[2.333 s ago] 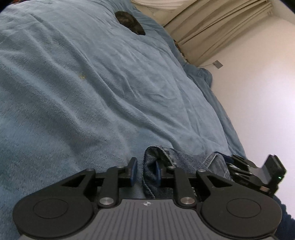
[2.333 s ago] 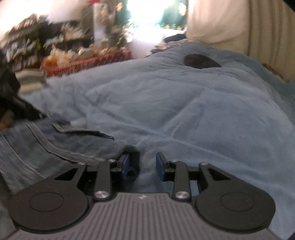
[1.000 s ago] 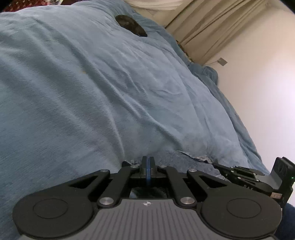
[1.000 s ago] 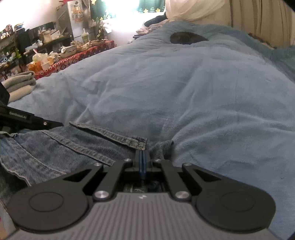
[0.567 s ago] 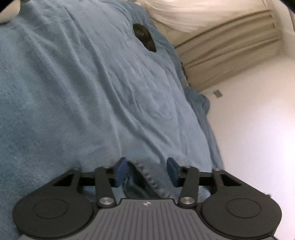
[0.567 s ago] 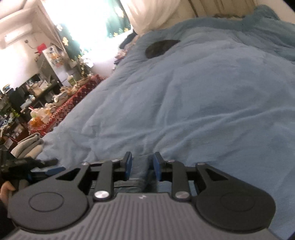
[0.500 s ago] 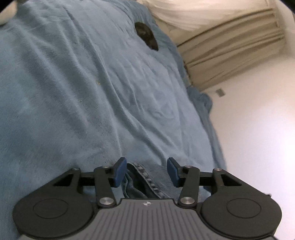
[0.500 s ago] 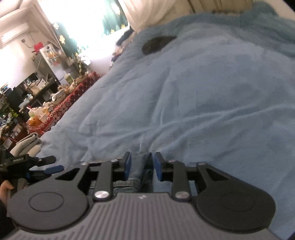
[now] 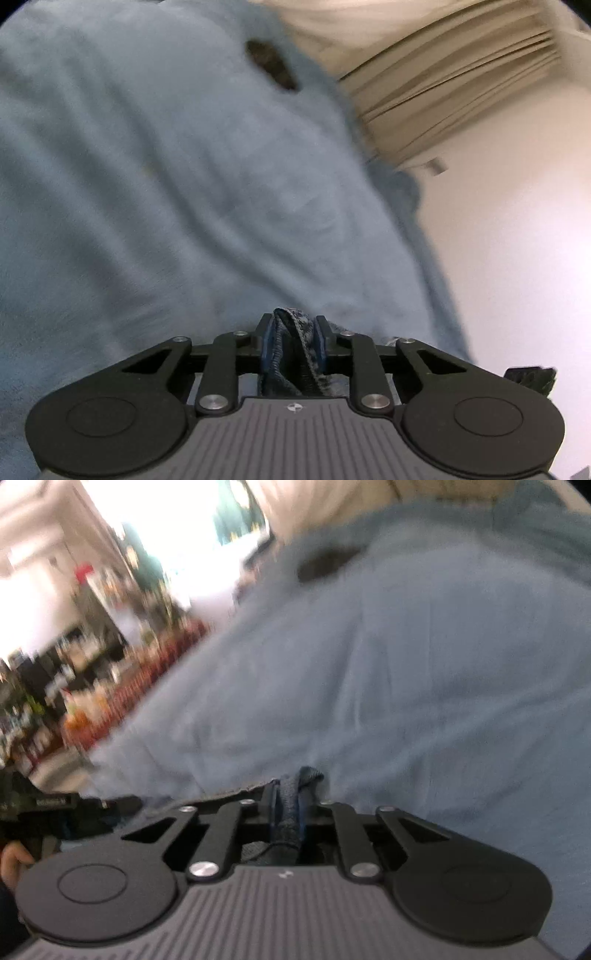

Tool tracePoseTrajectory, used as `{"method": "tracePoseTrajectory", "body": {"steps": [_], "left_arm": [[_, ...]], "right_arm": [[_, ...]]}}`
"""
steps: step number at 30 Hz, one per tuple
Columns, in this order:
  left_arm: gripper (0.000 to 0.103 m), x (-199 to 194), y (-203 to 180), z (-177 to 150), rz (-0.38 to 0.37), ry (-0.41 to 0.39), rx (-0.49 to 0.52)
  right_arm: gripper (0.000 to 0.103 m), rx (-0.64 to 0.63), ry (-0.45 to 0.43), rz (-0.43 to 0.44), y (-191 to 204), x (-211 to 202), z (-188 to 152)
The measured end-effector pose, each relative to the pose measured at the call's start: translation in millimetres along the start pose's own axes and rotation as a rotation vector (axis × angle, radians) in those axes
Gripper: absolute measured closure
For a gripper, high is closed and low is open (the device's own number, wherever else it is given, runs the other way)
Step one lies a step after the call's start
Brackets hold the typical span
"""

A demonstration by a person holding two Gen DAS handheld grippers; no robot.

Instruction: Fold clothes

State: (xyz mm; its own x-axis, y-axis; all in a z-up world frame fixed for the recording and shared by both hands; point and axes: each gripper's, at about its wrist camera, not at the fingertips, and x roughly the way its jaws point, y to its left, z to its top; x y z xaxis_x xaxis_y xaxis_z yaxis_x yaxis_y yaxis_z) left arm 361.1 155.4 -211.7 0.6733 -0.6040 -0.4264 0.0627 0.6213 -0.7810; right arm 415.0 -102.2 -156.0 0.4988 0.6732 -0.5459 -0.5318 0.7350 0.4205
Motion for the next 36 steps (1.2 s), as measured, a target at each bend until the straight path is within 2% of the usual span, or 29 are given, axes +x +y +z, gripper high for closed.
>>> {"method": "tracePoseTrajectory", "body": {"steps": [3, 6, 9, 11, 13, 18, 21, 25, 31, 36], "left_arm": [[0.081, 13, -28, 12, -0.002, 0.008, 0.080], [0.080, 51, -32, 22, 0.050, 0.069, 0.104], [0.079, 59, -14, 26, 0.055, 0.128, 0.033], [0.077, 62, -4, 29, 0.056, 0.165, -0.011], [0.072, 39, -4, 29, 0.035, 0.153, -0.001], [0.064, -17, -13, 14, 0.023, 0.151, 0.051], [0.059, -38, -23, -8, 0.036, 0.179, 0.133], [0.059, -52, -35, -42, 0.084, 0.212, 0.262], [0.059, -69, -42, -73, 0.118, 0.227, 0.409], [0.058, -60, -62, -97, 0.227, 0.230, 0.635]], "right_arm": [[0.092, -0.049, -0.054, -0.057, 0, -13, 26], [0.092, -0.094, -0.020, -0.148, -10, 9, 44], [0.088, -0.110, 0.078, -0.174, -26, 39, 41], [0.081, -0.093, 0.070, -0.165, -31, 36, 39], [0.072, -0.061, 0.026, -0.146, -32, 17, 38], [0.067, -0.017, -0.018, -0.115, -32, -44, 21], [0.066, -0.003, -0.008, -0.103, -28, -80, -5], [0.063, -0.082, 0.022, -0.156, -15, -111, -48], [0.062, -0.045, 0.045, -0.118, -7, -131, -92], [0.060, -0.022, 0.039, -0.092, 2, -128, -106]]}}
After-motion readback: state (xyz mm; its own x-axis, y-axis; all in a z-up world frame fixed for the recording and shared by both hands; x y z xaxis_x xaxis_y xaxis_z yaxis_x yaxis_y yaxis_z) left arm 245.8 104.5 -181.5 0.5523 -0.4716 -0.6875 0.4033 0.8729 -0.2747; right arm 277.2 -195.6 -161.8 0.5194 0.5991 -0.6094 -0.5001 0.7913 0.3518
